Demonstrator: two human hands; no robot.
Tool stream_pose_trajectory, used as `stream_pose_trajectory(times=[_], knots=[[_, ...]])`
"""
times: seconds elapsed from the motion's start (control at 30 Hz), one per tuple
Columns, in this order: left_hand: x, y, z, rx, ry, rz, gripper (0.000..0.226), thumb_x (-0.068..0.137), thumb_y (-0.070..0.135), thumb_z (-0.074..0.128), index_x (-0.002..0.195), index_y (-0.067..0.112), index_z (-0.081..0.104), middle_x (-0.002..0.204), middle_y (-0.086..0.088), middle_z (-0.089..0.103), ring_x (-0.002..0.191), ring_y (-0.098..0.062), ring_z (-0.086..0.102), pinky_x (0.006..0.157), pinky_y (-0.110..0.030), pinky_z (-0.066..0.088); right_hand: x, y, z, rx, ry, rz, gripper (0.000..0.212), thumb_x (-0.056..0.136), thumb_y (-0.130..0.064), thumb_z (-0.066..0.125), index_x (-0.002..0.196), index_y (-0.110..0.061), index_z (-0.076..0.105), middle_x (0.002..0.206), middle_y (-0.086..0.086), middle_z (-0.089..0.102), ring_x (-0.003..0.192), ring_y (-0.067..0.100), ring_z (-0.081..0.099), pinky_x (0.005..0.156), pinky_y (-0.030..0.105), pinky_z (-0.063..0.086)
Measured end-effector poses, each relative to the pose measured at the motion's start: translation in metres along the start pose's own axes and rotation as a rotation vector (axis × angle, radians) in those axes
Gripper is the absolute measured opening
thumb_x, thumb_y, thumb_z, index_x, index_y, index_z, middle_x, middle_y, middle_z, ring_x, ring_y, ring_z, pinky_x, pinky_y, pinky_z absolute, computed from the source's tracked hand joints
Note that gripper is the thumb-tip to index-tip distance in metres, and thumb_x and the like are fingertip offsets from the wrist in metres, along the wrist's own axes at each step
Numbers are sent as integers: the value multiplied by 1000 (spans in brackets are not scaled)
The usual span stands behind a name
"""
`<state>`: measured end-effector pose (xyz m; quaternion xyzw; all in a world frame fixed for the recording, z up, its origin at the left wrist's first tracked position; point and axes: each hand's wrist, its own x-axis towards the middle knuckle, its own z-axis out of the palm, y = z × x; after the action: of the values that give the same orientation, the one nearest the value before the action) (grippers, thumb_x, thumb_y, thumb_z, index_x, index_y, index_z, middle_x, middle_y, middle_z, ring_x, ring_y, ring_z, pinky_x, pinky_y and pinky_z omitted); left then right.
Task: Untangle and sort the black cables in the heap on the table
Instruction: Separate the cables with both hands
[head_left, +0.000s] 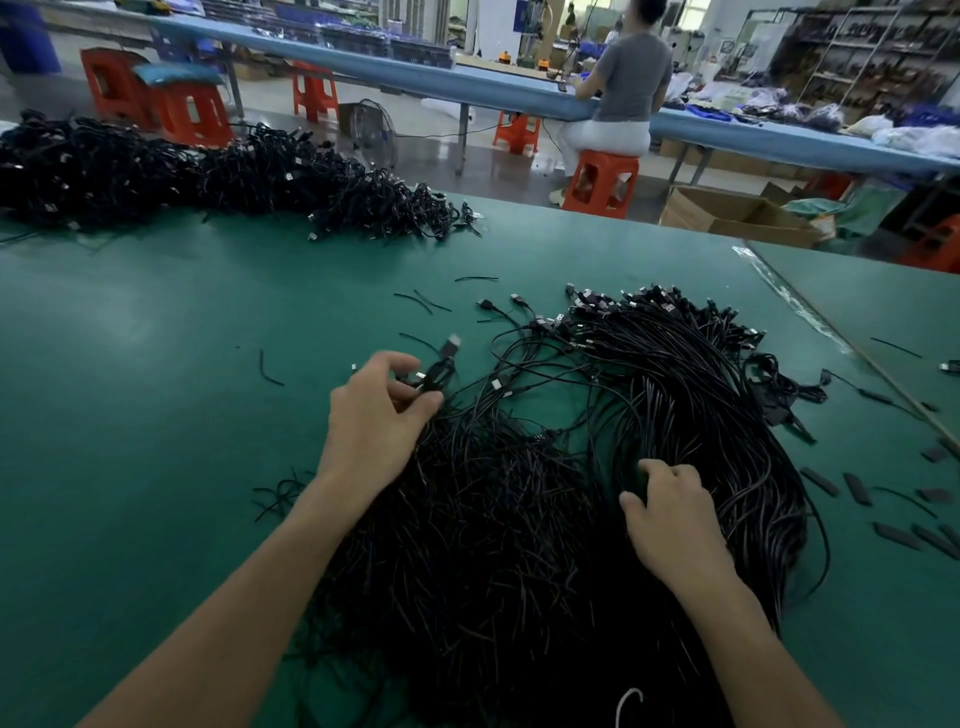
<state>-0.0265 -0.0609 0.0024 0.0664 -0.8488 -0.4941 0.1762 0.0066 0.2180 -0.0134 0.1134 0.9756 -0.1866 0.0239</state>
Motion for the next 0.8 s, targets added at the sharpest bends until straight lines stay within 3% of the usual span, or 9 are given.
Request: stream_pose_trajectory(times=[0.13,0.23,0.43,0.57,0.63,0.7,0.8], knots=[[10,-19,3,377,27,-21,37,91,36,67,123,27,52,90,7,63,77,-14,59,64,-31,43,6,-2,5,17,12,60,51,103,-28,48,149,-10,33,139,14,44,97,22,52,74,32,41],[7,-30,7,528,-47,-90,38,94,46,56,128,31,48,100,4,56,79,-19,55,67,-35,41,12,-6,6,-32,29,101,43,103,-29,49,140,-8,41,115,10,58,90,25,57,68,33,43],[-4,-27,12,518,-47,56,35,95,50,50,129,43,46,96,6,52,72,-21,54,63,-33,42,25,-14,8,-131,75,171,31,103,-32,45,126,-11,45,110,13,61,81,27,52,65,37,41],[-5,-23,12,569,-108,99,23,96,45,51,109,36,67,87,12,59,76,-14,57,60,-29,40,36,-15,11,-208,94,176,19,102,-25,43,108,-11,54,99,8,60,79,27,52,68,38,46],[-5,-23,11,559,-115,96,24,96,45,51,102,33,71,83,15,58,74,-10,53,57,-28,36,38,-16,12,-214,134,154,22,102,-24,46,120,-12,49,98,7,61,75,26,53,63,37,44],[-5,-24,10,531,-123,106,19,95,44,55,100,33,70,80,17,55,73,-9,53,57,-27,37,42,-15,11,-237,143,116,39,102,-27,49,136,-14,36,106,9,63,78,27,58,60,36,41],[-5,-24,6,482,-145,108,12,91,41,62,98,34,70,72,18,53,70,-6,55,55,-26,42,51,-14,8,-240,134,124,36,101,-27,50,133,-12,38,107,12,64,83,31,61,62,38,43]])
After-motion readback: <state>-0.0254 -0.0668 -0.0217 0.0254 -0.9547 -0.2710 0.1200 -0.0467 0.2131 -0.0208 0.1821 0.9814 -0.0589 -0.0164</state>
